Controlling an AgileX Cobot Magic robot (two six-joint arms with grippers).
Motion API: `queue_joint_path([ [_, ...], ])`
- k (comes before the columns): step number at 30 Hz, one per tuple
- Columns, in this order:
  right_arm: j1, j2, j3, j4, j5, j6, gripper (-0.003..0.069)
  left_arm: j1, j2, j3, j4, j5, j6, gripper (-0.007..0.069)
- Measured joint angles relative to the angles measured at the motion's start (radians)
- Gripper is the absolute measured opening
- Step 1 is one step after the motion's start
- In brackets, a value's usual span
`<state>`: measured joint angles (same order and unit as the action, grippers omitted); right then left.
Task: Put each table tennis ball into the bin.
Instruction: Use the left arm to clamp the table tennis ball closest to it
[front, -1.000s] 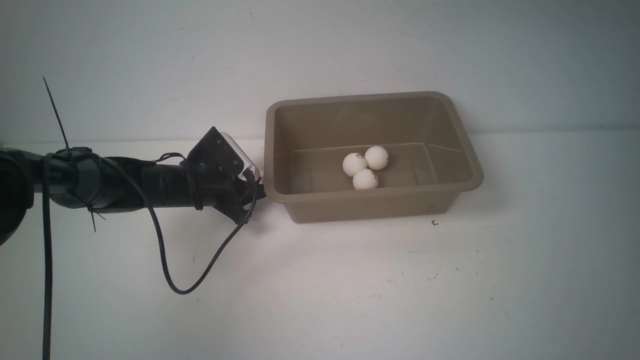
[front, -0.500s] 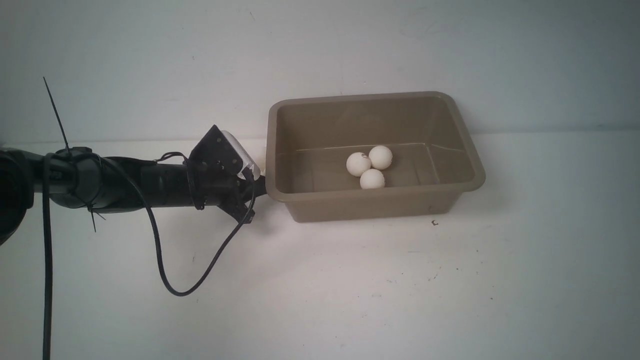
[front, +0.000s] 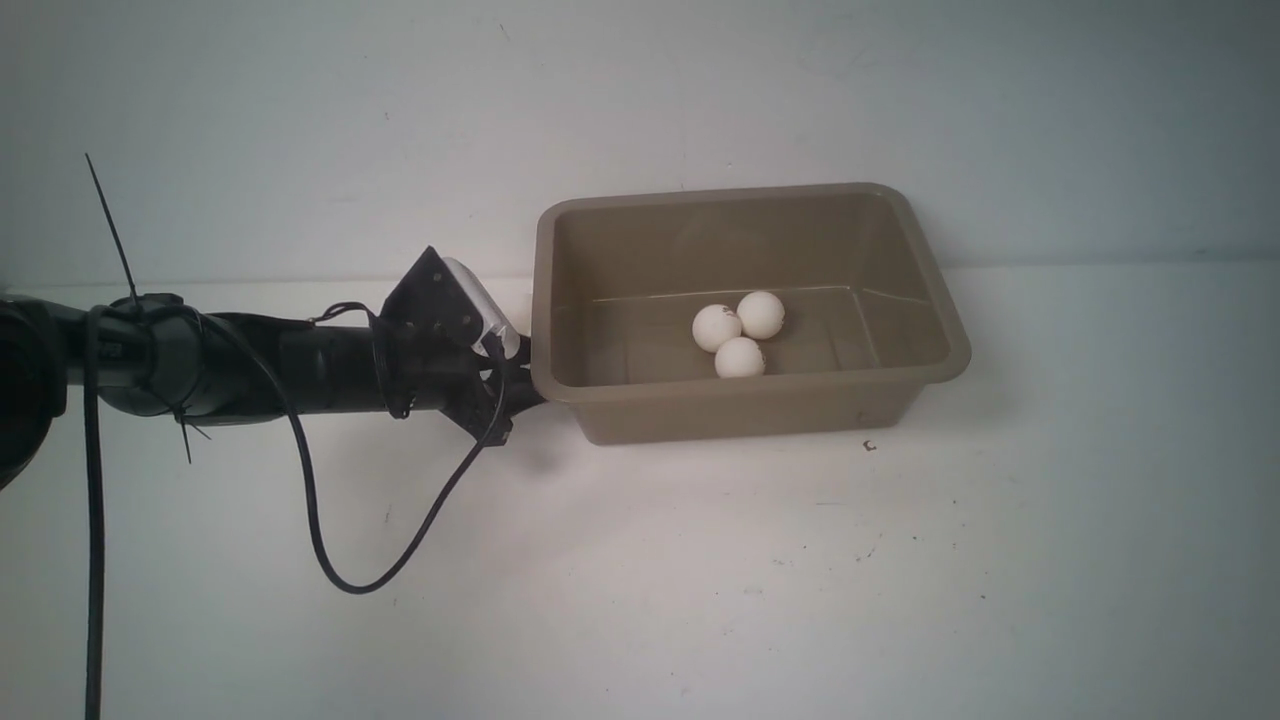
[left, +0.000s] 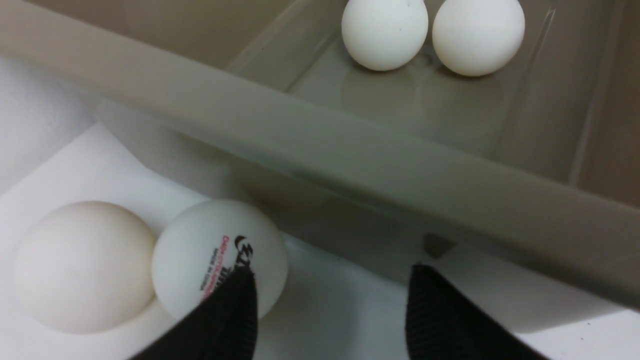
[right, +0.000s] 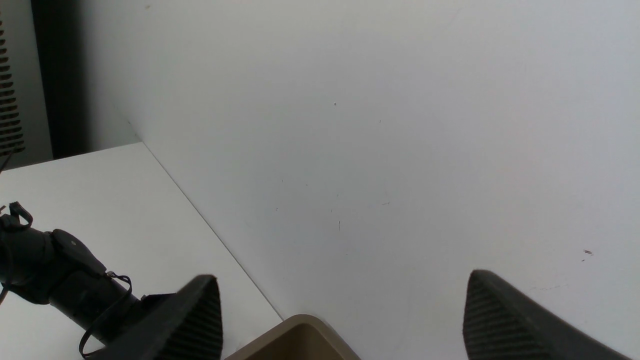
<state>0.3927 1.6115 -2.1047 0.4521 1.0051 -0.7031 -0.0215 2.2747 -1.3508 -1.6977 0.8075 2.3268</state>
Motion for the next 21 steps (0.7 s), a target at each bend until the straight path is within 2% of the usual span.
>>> queue_joint_path([
  [7,0.0,0.022,0.0,0.005,0.0,0.0,0.0589,0.0,-0.005,0.0,0.0,-0.003,0.0,0.0409],
  [15,0.0,0.022,0.0,0.007,-0.015,0.0,0.0589,-0.001,-0.084,-0.009,0.002,-0.13,0.0,0.0409],
  [21,0.0,0.022,0.0,0.011,-0.015,-0.001,0.0589,-0.008,-0.098,-0.034,0.0,-0.161,0.0,0.0409],
])
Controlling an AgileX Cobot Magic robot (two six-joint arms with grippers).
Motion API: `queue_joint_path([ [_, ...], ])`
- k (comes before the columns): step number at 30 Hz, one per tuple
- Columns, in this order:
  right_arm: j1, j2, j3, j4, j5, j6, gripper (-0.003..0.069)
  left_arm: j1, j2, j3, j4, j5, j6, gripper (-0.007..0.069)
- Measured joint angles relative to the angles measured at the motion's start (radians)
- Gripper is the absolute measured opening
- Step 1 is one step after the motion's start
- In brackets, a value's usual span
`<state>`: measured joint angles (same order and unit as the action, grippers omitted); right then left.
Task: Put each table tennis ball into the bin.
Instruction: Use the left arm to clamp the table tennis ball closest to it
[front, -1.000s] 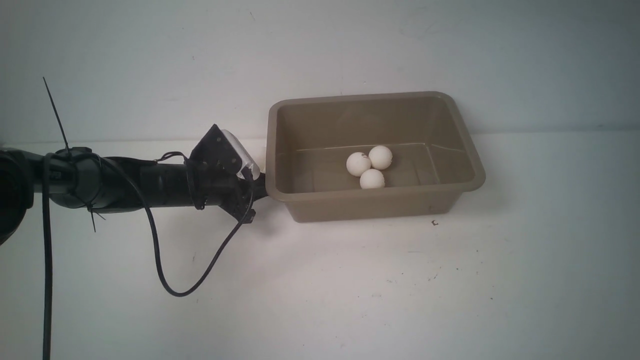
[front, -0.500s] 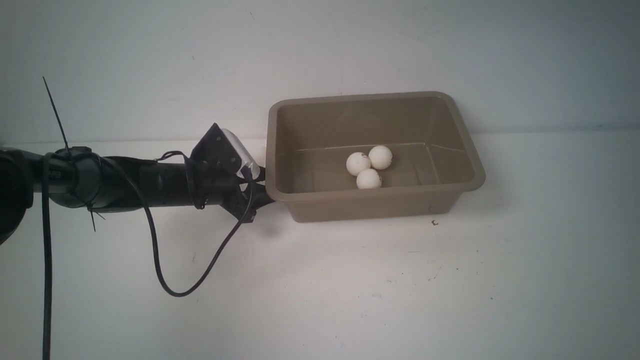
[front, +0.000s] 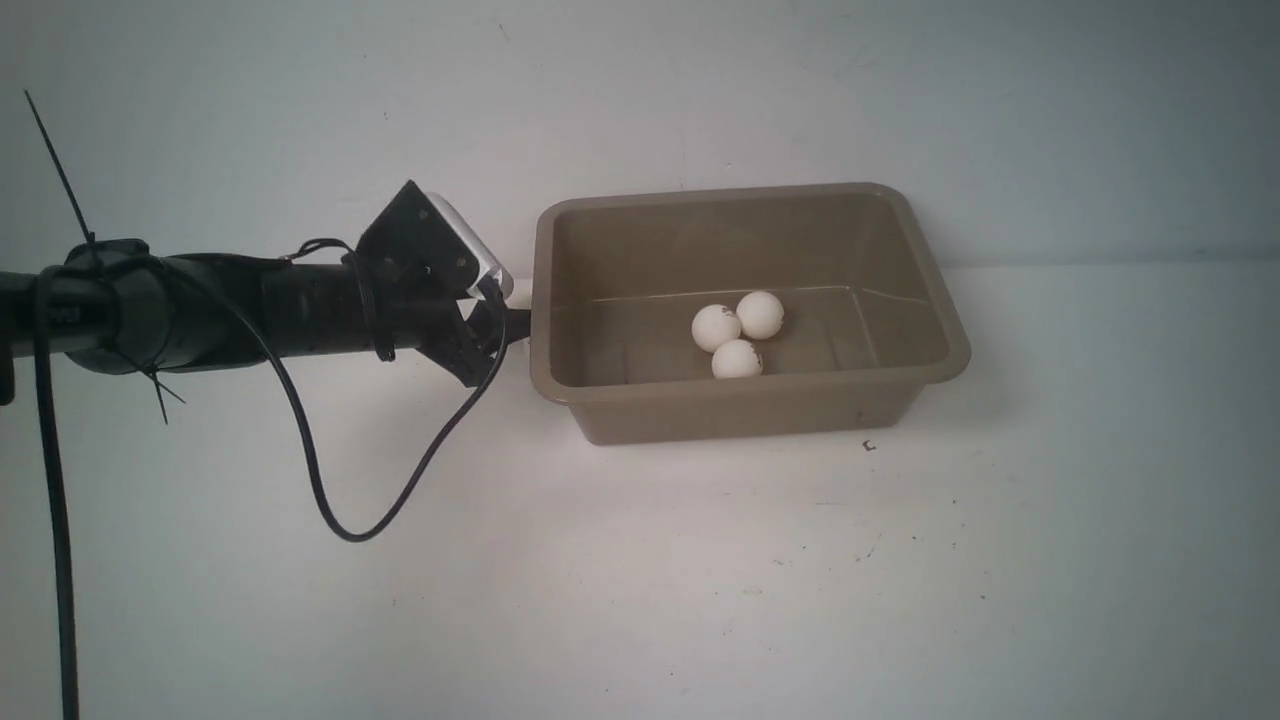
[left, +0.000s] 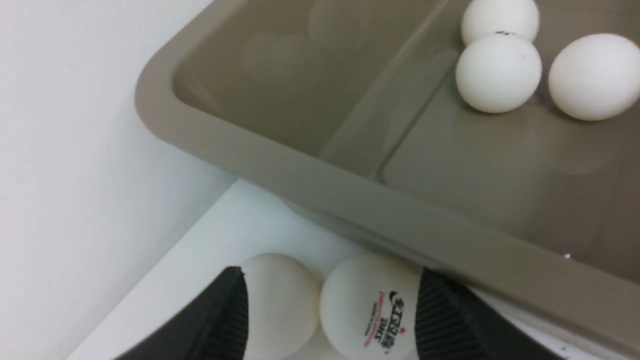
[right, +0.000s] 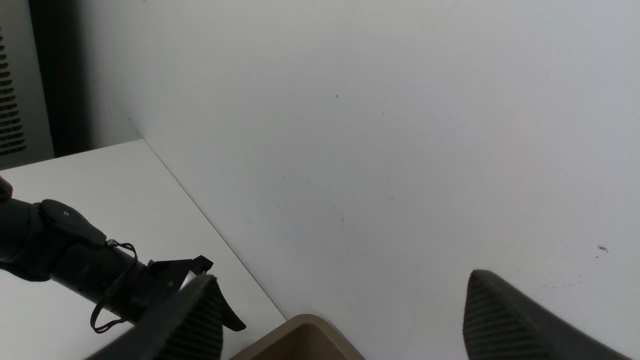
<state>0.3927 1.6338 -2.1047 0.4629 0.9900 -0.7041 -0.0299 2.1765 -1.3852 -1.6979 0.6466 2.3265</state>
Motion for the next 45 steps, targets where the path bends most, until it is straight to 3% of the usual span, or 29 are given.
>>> queue_joint_path([
  [24,0.0,0.0,0.0,0.009,0.023,0.0,0.0589,-0.043,0.056,-0.034,0.063,-0.058,-0.005,0.0409],
  [45,0.0,0.0,0.0,0.018,0.023,0.0,0.0589,-0.077,0.131,-0.059,-0.001,-0.05,0.159,0.0409],
])
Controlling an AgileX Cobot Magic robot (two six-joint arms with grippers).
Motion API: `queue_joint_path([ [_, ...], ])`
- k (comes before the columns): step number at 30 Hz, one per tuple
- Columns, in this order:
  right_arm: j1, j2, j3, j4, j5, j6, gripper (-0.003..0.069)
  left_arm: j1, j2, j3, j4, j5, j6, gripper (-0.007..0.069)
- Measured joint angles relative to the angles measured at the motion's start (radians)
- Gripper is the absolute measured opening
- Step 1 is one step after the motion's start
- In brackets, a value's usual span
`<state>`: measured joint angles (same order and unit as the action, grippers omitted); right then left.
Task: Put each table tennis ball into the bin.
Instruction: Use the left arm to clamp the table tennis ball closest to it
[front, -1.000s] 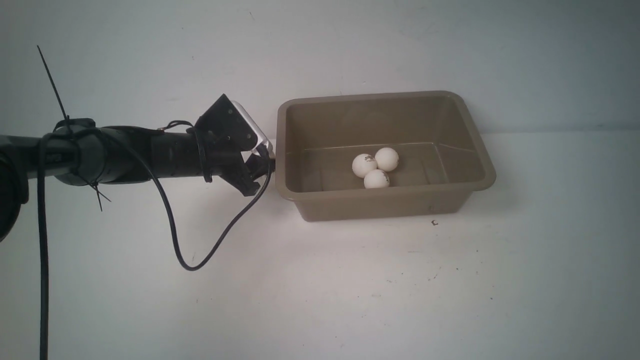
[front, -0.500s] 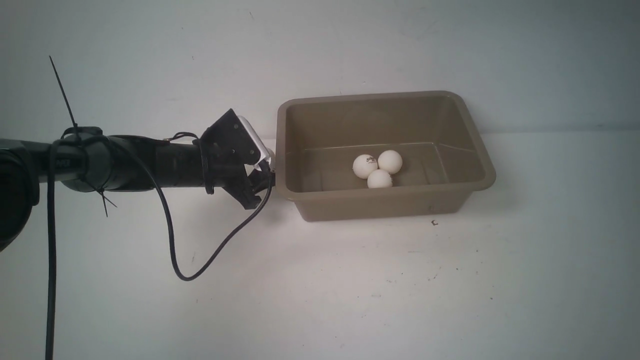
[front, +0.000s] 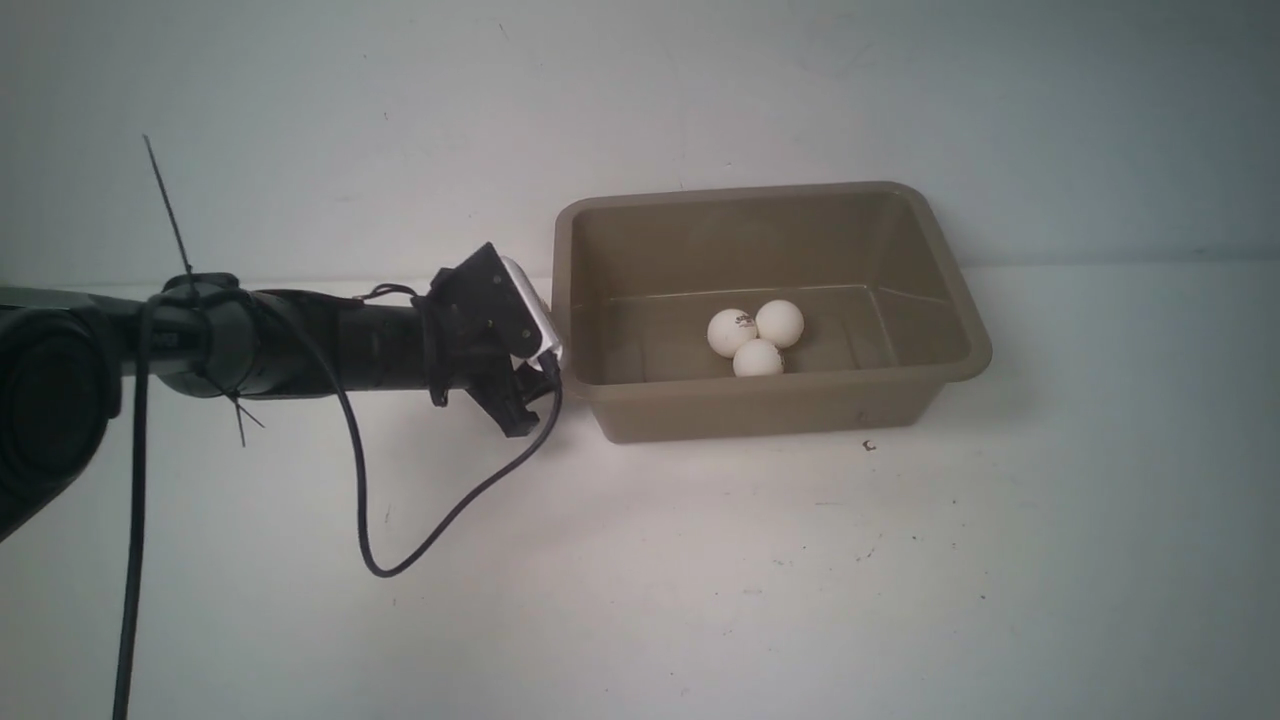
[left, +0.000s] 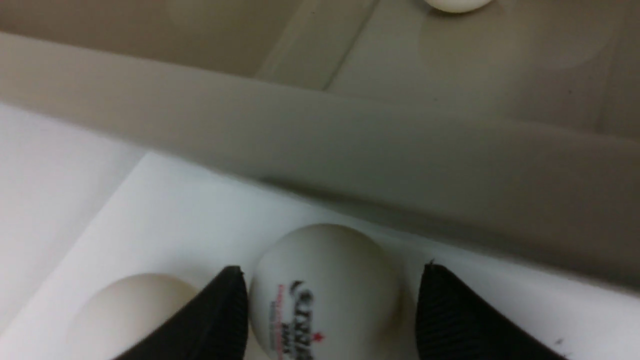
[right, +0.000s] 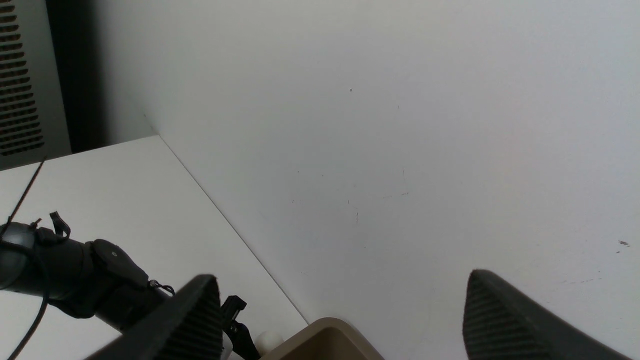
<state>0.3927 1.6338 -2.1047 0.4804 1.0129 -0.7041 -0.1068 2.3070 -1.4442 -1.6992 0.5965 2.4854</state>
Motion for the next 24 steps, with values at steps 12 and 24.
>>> queue_joint_path([
  [12,0.0,0.0,0.0,0.003,0.0,-0.012,0.0589,-0.023,0.007,-0.012,-0.019,-0.043,0.007,0.0354],
  [24,0.0,0.0,0.0,0.006,0.0,-0.022,0.0589,0.015,-0.089,0.001,0.005,-0.108,-0.041,0.0354],
])
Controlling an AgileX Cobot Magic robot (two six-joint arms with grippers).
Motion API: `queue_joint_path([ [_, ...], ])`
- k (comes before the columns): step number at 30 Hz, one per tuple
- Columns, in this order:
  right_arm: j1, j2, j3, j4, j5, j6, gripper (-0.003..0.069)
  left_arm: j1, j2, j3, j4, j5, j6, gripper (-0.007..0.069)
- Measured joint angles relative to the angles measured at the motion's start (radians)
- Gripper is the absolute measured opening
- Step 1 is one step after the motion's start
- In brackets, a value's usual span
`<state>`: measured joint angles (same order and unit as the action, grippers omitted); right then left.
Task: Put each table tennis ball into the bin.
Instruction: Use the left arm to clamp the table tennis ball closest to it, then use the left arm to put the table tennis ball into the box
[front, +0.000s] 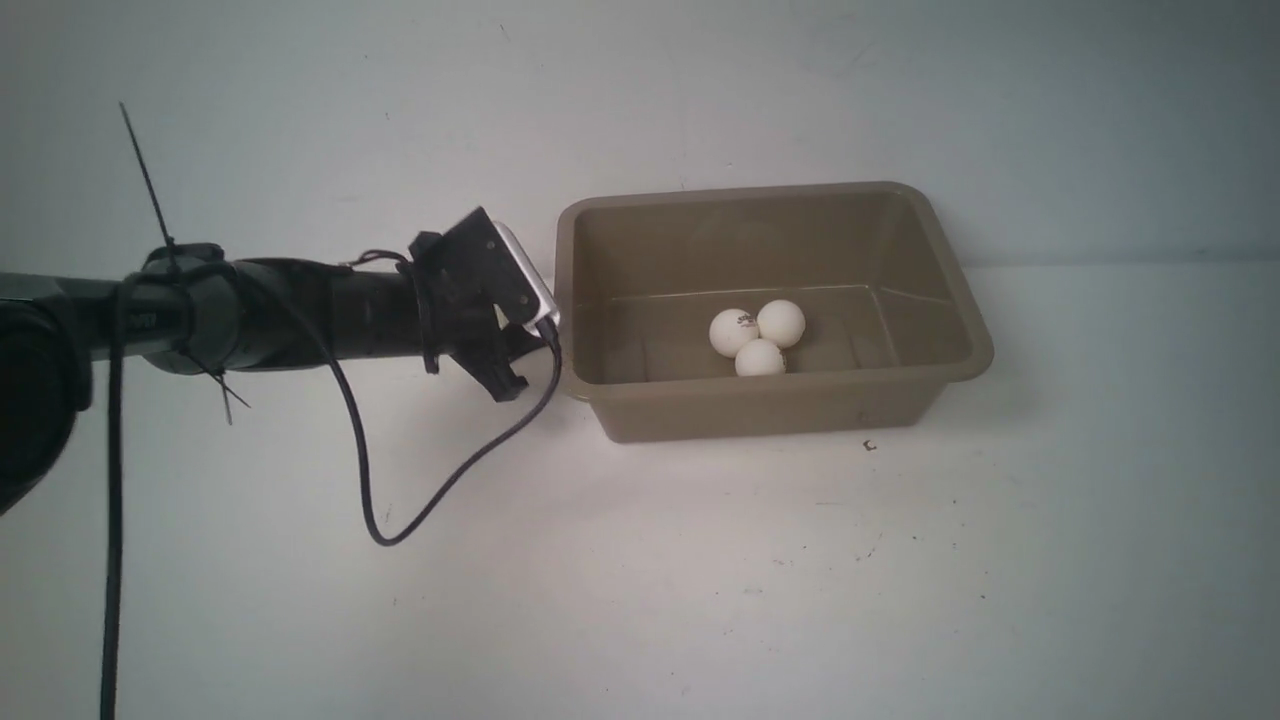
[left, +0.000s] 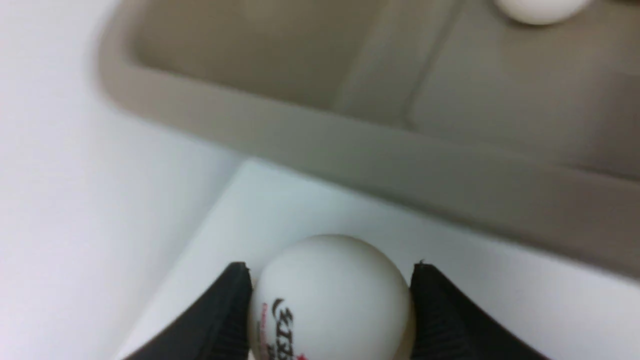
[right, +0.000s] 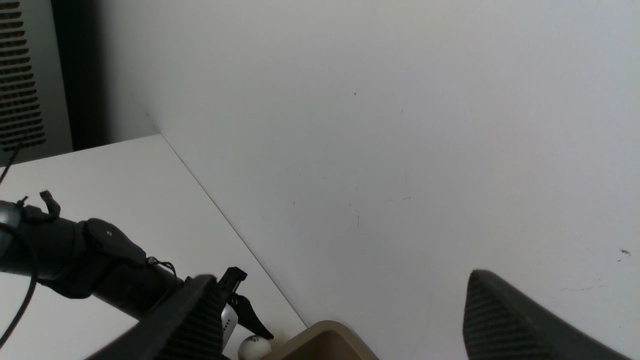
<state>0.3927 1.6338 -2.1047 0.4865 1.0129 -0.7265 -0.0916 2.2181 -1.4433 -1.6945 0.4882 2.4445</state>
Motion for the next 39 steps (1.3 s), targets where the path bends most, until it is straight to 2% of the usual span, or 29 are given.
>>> queue_joint_path([
  [6,0.0,0.0,0.0,0.001,-0.001,0.0,0.0589,0.039,-0.104,0.005,0.126,0.077,-0.22,0.0354],
  [7,0.0,0.0,0.0,0.001,-0.001,0.0,0.0589,0.04,-0.104,0.005,0.13,0.077,-0.225,0.0354],
  [11,0.0,0.0,0.0,0.004,-0.004,0.0,0.0589,0.041,-0.156,0.005,0.159,0.237,-0.285,0.0354],
  [14,0.0,0.0,0.0,0.008,-0.005,0.0,0.0589,0.031,-0.16,0.005,0.163,0.308,-0.293,0.0354],
  [19,0.0,0.0,0.0,0.012,-0.006,0.0,0.0589,0.006,-0.137,0.004,0.165,0.333,-0.272,0.0354],
  [25,0.0,0.0,0.0,0.031,-0.004,0.0,0.0589,-0.065,-0.038,0.004,0.055,0.342,-0.06,0.0354],
  [29,0.0,0.0,0.0,0.037,0.005,0.0,0.0589,-0.086,-0.02,0.003,0.014,0.333,-0.015,0.0356],
  [33,0.0,0.0,0.0,0.038,0.01,0.0,0.0589,-0.088,-0.02,-0.005,0.004,0.29,-0.039,0.0412],
  [36,0.0,0.0,0.0,0.044,0.018,0.0,0.0589,-0.089,-0.032,-0.006,0.002,0.218,-0.127,0.0505],
  [39,0.0,0.0,0.0,0.049,0.023,0.0,0.0589,-0.082,-0.049,-0.006,0.005,0.195,-0.196,0.0526],
])
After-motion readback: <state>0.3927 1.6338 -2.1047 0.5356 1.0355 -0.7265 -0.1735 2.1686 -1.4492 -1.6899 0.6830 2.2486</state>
